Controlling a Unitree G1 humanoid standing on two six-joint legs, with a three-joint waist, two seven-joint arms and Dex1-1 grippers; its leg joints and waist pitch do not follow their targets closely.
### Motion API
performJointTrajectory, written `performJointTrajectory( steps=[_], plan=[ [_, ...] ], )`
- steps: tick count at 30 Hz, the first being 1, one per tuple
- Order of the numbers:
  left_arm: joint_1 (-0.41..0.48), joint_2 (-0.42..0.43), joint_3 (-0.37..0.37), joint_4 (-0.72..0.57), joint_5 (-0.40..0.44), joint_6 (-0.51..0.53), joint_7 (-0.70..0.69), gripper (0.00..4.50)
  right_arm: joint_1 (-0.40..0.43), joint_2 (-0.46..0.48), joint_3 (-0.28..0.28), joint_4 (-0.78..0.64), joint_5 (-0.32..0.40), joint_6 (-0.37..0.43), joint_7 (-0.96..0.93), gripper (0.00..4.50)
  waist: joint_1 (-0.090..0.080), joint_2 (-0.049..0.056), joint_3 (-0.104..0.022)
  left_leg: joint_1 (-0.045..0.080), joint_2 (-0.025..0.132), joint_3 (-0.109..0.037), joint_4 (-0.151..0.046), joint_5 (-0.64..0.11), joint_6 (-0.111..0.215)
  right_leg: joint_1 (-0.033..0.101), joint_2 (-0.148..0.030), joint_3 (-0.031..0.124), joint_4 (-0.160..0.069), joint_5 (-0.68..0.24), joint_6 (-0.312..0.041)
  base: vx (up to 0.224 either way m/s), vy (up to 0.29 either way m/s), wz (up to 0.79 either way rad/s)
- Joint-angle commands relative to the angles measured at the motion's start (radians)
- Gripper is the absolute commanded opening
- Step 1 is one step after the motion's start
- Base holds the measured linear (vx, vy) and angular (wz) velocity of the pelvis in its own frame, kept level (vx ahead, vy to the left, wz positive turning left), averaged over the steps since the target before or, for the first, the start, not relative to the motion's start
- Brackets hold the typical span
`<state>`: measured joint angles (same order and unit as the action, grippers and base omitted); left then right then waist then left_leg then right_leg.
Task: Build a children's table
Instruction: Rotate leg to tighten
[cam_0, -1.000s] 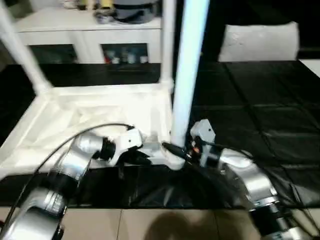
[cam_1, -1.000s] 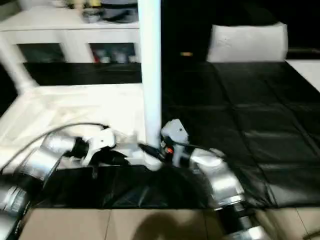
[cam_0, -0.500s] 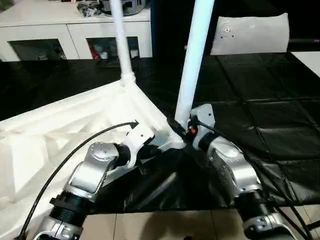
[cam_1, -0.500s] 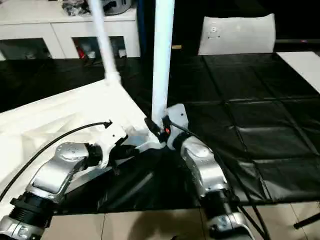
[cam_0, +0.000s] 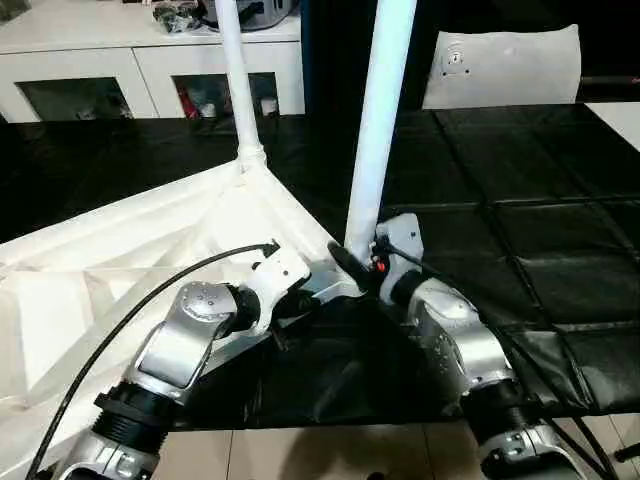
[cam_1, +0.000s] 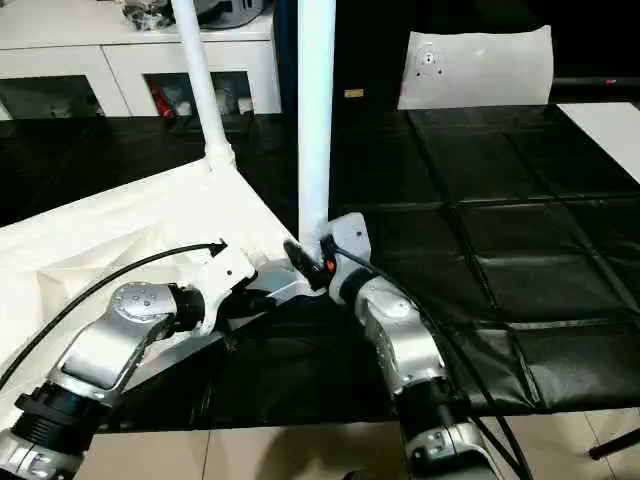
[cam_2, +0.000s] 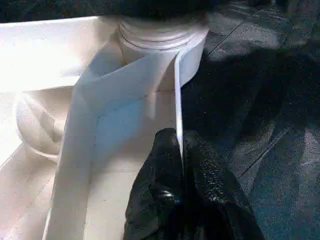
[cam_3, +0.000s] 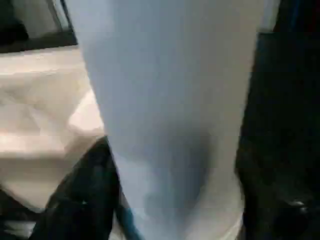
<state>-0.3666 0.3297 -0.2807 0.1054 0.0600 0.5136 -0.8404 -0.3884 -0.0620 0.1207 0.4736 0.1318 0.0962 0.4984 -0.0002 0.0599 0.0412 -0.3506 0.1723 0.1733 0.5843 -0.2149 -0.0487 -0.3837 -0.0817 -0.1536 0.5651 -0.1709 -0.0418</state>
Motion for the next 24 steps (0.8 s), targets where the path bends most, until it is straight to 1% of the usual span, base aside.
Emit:
performJointTrajectory(
  steps=[1, 2, 3, 4, 6, 8, 10, 11, 12, 13, 14, 15, 16, 17, 18, 20, 21, 22, 24],
  plan=[
    [-0.032, 0.023, 0.005, 0.0, 0.0, -0.025, -0.007, 0.0, 0.031, -0.006, 0.037, 0.027, -0.005, 0.047, 0.038, 3.51, 0.011, 0.008, -0.053, -0.01, 0.068, -0.033, -0.072, -0.195, 0.061, 0.058, -0.096, 0.081, -0.064, -0.226, -0.167, 0.0, 0.0, 0.0],
    [-0.033, 0.029, 0.005, 0.002, -0.003, -0.029, -0.013, 0.0, 0.038, -0.015, 0.038, 0.019, -0.004, 0.049, 0.049, 3.51, 0.012, 0.007, -0.053, -0.008, 0.069, -0.033, -0.072, -0.188, 0.065, 0.057, -0.093, 0.08, -0.062, -0.227, -0.166, 0.0, 0.0, 0.0],
    [-0.035, 0.035, 0.005, 0.007, -0.005, -0.037, -0.021, 0.0, 0.045, -0.025, 0.039, 0.007, 0.0, 0.051, 0.064, 3.63, 0.014, 0.01, -0.051, -0.007, 0.067, -0.032, -0.071, -0.195, 0.067, 0.055, -0.093, 0.079, -0.067, -0.242, -0.16, 0.0, 0.0, 0.0],
    [-0.039, 0.046, 0.004, 0.016, -0.009, -0.051, -0.037, 0.0, 0.061, -0.046, 0.037, -0.02, 0.005, 0.058, 0.083, 3.73, 0.016, 0.009, -0.052, -0.007, 0.068, -0.031, -0.071, -0.197, 0.067, 0.055, -0.093, 0.08, -0.067, -0.247, -0.157, 0.0, 0.0, 0.0],
    [-0.043, 0.057, 0.001, 0.03, -0.012, -0.071, -0.059, 0.0, 0.077, -0.071, 0.035, -0.049, 0.009, 0.079, 0.102, 3.95, 0.022, 0.011, -0.051, -0.004, 0.068, -0.032, -0.072, -0.202, 0.066, 0.054, -0.09, 0.079, -0.069, -0.265, -0.144, 0.0, 0.0, 0.0],
    [-0.046, 0.067, -0.005, 0.043, -0.014, -0.088, -0.074, 0.0, 0.093, -0.094, 0.036, -0.076, 0.024, 0.096, 0.144, 4.01, 0.024, 0.01, -0.05, -0.003, 0.068, -0.032, -0.073, -0.209, 0.066, 0.052, -0.089, 0.079, -0.071, -0.272, -0.141, 0.0, 0.0, 0.0],
    [-0.049, 0.078, -0.012, 0.061, -0.017, -0.115, -0.097, 0.0, 0.113, -0.122, 0.035, -0.104, 0.038, 0.095, 0.19, 4.28, 0.029, 0.01, -0.051, -0.003, 0.07, -0.032, -0.073, -0.209, 0.062, 0.054, -0.092, 0.08, -0.069, -0.277, -0.139, 0.0, 0.0, 0.0],
    [-0.055, 0.089, -0.021, 0.079, -0.02, -0.146, -0.126, 0.0, 0.128, -0.146, 0.03, -0.127, 0.05, 0.087, 0.224, 4.4, 0.035, 0.011, -0.05, -0.002, 0.069, -0.031, -0.071, -0.212, 0.064, 0.053, -0.092, 0.08, -0.073, -0.285, -0.132, 0.0, 0.0, 0.0],
    [-0.057, 0.092, -0.024, 0.084, -0.021, -0.155, -0.134, 0.0, 0.132, -0.153, 0.029, -0.133, 0.053, 0.085, 0.233, 4.4, 0.039, 0.009, -0.051, -0.001, 0.069, -0.031, -0.071, -0.21, 0.065, 0.054, -0.092, 0.081, -0.072, -0.288, -0.127, 0.0, 0.0, 0.0],
    [-0.066, 0.112, -0.043, 0.107, -0.014, -0.201, -0.168, 0.0, 0.146, -0.179, 0.022, -0.158, 0.068, 0.079, 0.267, 4.45, 0.042, 0.011, -0.051, -0.002, 0.068, -0.031, -0.07, -0.206, 0.068, 0.053, -0.092, 0.08, -0.073, -0.288, -0.126, 0.0, 0.0, 0.0],
    [-0.075, 0.138, -0.071, 0.13, 0.003, -0.248, -0.206, 0.0, 0.155, -0.202, 0.013, -0.18, 0.08, 0.078, 0.294, 4.45, 0.045, 0.01, -0.053, -0.001, 0.069, -0.032, -0.07, -0.202, 0.07, 0.053, -0.092, 0.08, -0.072, -0.281, -0.125, 0.0, 0.0, 0.0],
    [-0.081, 0.152, -0.084, 0.146, 0.011, -0.271, -0.226, 0.0, 0.161, -0.221, 0.01, -0.197, 0.088, 0.075, 0.318, 4.45, 0.047, 0.011, -0.052, 0.0, 0.069, -0.031, -0.07, -0.203, 0.072, 0.051, -0.089, 0.08, -0.073, -0.278, -0.125, 0.0, 0.0, 0.0],
    [-0.089, 0.16, -0.092, 0.165, 0.015, -0.298, -0.244, 0.0, 0.167, -0.245, 0.009, -0.214, 0.095, 0.072, 0.347, 4.45, 0.05, 0.015, -0.052, 0.001, 0.068, -0.031, -0.069, -0.202, 0.073, 0.051, -0.09, 0.08, -0.072, -0.274, -0.125, 0.0, 0.0, 0.0],
    [-0.095, 0.163, -0.095, 0.179, 0.014, -0.316, -0.254, 0.0, 0.172, -0.261, 0.009, -0.227, 0.1, 0.075, 0.365, 4.45, 0.053, 0.011, -0.054, 0.001, 0.069, -0.031, -0.069, -0.201, 0.074, 0.054, -0.09, 0.08, -0.068, -0.262, -0.127, 0.0, 0.0, 0.0],
    [-0.106, 0.167, -0.1, 0.198, 0.013, -0.336, -0.274, 0.0, 0.175, -0.285, 0.009, -0.245, 0.105, 0.077, 0.393, 4.45, 0.055, 0.009, -0.052, -0.001, 0.067, -0.03, -0.067, -0.194, 0.08, 0.055, -0.089, 0.078, -0.069, -0.265, -0.127, 0.0, 0.0, 0.0],
    [-0.127, 0.172, -0.111, 0.235, 0.002, -0.393, -0.332, 0.0, 0.173, -0.33, 0.011, -0.272, 0.115, 0.081, 0.445, 4.45, 0.06, 0.012, -0.054, -0.002, 0.066, -0.028, -0.065, -0.179, 0.084, 0.055, -0.091, 0.078, -0.069, -0.276, -0.124, 0.0, 0.0, 0.0],
    [-0.13, 0.172, -0.113, 0.241, -0.001, -0.402, -0.344, 0.0, 0.172, -0.338, 0.011, -0.276, 0.117, 0.081, 0.455, 4.45, 0.065, 0.012, -0.055, -0.001, 0.066, -0.028, -0.063, -0.166, 0.089, 0.055, -0.091, 0.078, -0.07, -0.275, -0.121, 0.0, 0.0, 0.0],
    [-0.14, 0.171, -0.122, 0.255, -0.007, -0.428, -0.378, 0.0, 0.164, -0.357, 0.013, -0.283, 0.121, 0.082, 0.479, 4.45, 0.067, 0.009, -0.056, -0.002, 0.069, -0.028, -0.063, -0.158, 0.089, 0.056, -0.092, 0.079, -0.067, -0.266, -0.122, 0.0, 0.0, 0.0],
    [-0.151, 0.174, -0.137, 0.27, -0.009, -0.465, -0.408, 0.0, 0.156, -0.371, 0.02, -0.287, 0.118, 0.078, 0.498, 4.45, 0.076, 0.011, -0.059, -0.002, 0.07, -0.028, -0.06, -0.138, 0.095, 0.053, -0.092, 0.078, -0.062, -0.244, -0.132, 0.0, 0.0, 0.0]
  ],
)
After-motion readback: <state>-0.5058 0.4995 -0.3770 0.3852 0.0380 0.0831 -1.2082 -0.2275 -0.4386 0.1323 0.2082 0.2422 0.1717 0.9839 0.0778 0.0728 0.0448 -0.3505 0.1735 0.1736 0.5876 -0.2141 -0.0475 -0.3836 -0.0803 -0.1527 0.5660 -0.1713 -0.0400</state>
